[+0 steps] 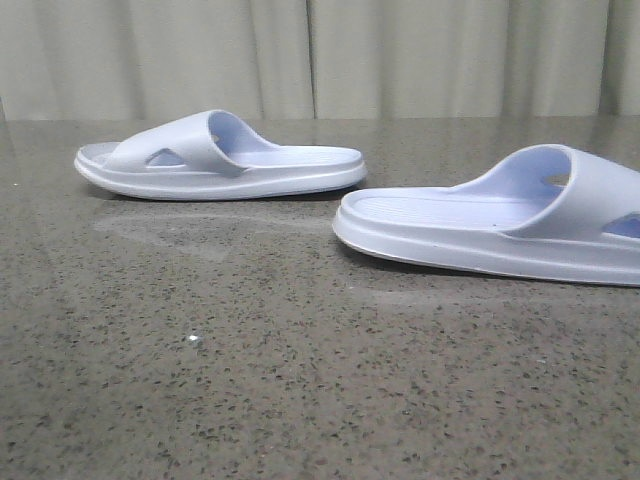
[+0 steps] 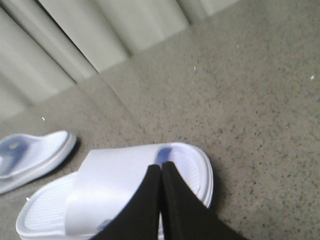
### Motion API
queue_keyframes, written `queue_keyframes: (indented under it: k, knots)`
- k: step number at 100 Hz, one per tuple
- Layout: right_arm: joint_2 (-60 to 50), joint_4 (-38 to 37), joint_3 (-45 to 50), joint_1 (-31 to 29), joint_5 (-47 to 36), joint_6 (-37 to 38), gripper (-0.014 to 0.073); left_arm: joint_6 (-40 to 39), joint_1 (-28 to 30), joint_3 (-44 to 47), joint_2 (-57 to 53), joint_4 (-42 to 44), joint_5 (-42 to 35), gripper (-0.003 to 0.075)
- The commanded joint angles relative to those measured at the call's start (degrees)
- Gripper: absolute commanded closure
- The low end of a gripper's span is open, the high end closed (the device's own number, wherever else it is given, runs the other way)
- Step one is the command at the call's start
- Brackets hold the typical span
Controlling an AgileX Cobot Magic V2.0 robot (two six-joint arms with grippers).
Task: Insert blue slippers together front up
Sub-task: 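Move both grippers down to the heels of the two slippers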
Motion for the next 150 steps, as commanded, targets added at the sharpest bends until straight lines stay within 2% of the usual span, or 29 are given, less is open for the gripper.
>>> queue_keyframes:
  k: [1,10,21,30,39,54,61,70,92,107,134,150]
  knots:
    - [9.8,-1.08,-6.76,-0.15,0.7,-0.33,0.0672,0.0,-0.31,-6.73,8.28,2.86,0.95,0.0705]
    - [16.64,-1.72,-10.94,-0.15,3.45,-0.33,0.0672,0.0,-0.31,-11.26,15.1,2.86,4.23,0.0704]
    - [19.91,-5.43,-14.11,-0.15,7.61,-0.44,0.0671,0.35,-0.31,-15.04,21.06,2.57,6.48,0.0704]
    - [20.37,-8.26,-15.67,-0.15,11.89,-0.43,0.0663,5.41,-0.31,-16.98,24.53,-1.25,6.9,0.068]
    - [20.37,-8.68,-16.09,-0.15,14.33,-0.43,0.0584,11.81,-0.31,-18.07,27.07,-9.18,6.79,0.0584]
    - [20.37,-8.68,-16.09,-0.15,15.31,-0.43,0.0321,20.13,-0.31,-19.32,30.46,-19.71,7.31,0.0332]
    - [20.37,-9.09,-16.09,-0.15,14.63,-0.43,0.0286,21.24,-0.31,-20.0,31.94,-21.68,7.85,0.0274]
    - [21.61,-9.35,-16.09,-0.6,13.53,-0.43,0.0286,21.35,-0.31,-20.65,33.31,-22.27,7.85,0.0275]
    - [27.89,-9.35,-17.97,-6.3,14.25,-0.43,0.0286,23.09,-0.31,-21.12,33.88,-23.76,8.13,0.0275]
    - [32.2,-4.61,-19.71,-7.03,16.07,-6.85,0.0286,24.15,-0.31,-21.12,33.96,-24.27,7.91,0.0275]
    - [39.53,-2.8,-23.05,-7.03,19.15,-9.87,0.0286,24.23,-0.31,-21.12,34.01,-24.27,7.78,0.0275]
    - [43.1,5.07,-23.61,-7.31,22.96,-18.01,0.0286,24.23,-0.31,-21.12,34.84,-24.41,7.81,0.0275]
